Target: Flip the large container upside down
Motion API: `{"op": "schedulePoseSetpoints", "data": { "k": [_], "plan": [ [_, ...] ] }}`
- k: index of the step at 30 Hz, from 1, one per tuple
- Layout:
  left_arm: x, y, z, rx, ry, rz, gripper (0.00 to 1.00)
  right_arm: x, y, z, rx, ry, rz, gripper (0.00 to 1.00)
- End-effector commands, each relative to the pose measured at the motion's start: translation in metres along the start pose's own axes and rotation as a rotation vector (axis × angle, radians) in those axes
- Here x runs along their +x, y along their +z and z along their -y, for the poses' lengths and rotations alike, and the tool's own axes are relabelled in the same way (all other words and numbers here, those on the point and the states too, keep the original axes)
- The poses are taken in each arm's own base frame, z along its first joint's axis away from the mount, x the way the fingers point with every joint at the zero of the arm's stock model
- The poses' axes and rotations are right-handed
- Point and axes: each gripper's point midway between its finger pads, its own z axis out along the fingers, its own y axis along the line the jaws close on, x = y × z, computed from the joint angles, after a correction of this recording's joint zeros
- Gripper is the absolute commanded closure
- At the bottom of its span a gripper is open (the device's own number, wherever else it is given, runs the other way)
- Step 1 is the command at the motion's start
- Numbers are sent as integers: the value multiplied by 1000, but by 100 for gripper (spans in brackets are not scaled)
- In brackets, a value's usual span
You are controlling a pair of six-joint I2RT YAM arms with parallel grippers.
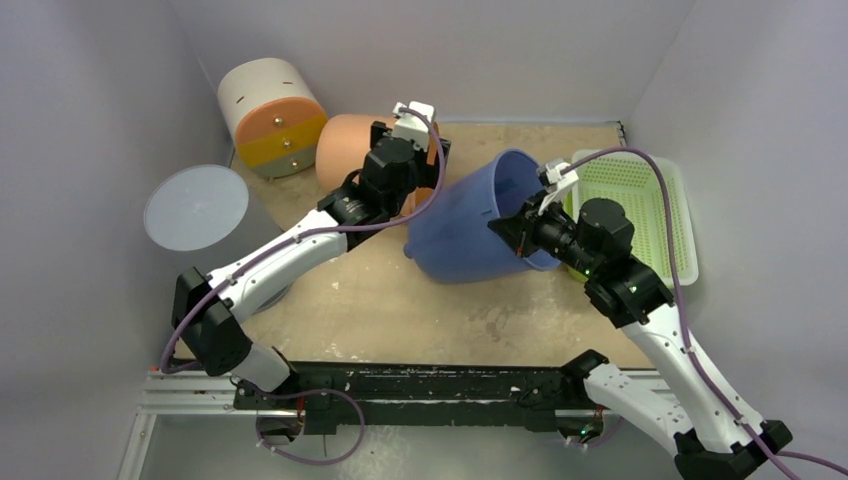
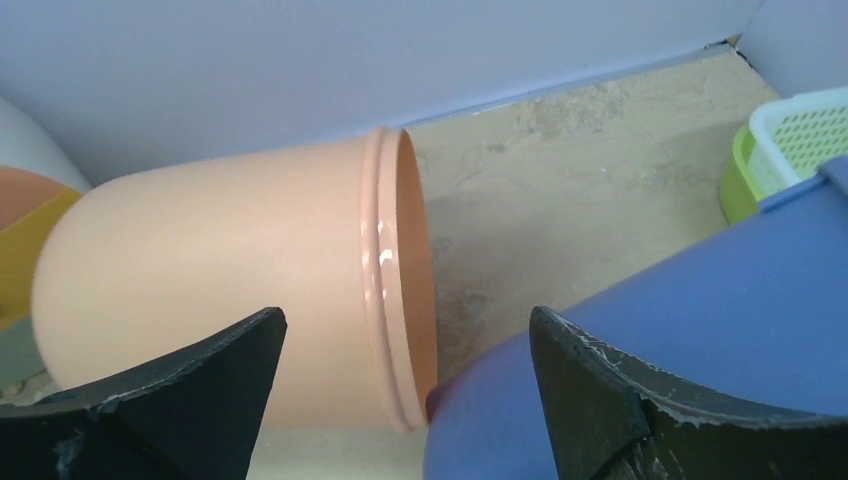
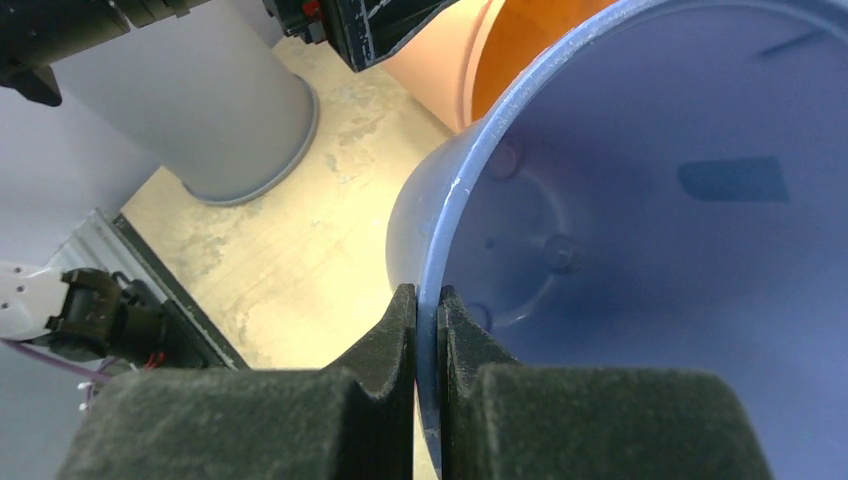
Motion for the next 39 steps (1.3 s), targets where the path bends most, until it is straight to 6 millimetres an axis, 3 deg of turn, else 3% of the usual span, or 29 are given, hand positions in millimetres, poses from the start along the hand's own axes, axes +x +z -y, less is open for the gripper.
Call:
{"op": "schedulePoseSetpoints", "data": {
  "k": [1,8,13,17,22,30,34,39],
  "plan": [
    [-53,-29,-24,-59,-53,86,11,-74,-27,-45,-174,-61,204,100],
    [-71,-45,-31,-79,-45,83,11,-83,-45,-83,-371,-38,239,100],
    [-92,-64,-32,-68,-51,106,11,-49,-23,-89,-480,59,190,100],
    [-97,-71,-36,-79,-35,104,11,-20,-7,-87,-529,127,157,100],
    [-97,-74,-36,-86,-25,97,11,-4,-5,-98,-629,193,140,100],
    [-100,-76,-30,-81,-14,92,11,2,-18,-114,-783,284,187,100],
    [-99,-76,-26,-79,-6,91,11,18,-11,-111,-794,340,163,100],
    [-95,-77,-23,-84,7,82,11,63,36,-65,-502,324,49,100]
  ]
}}
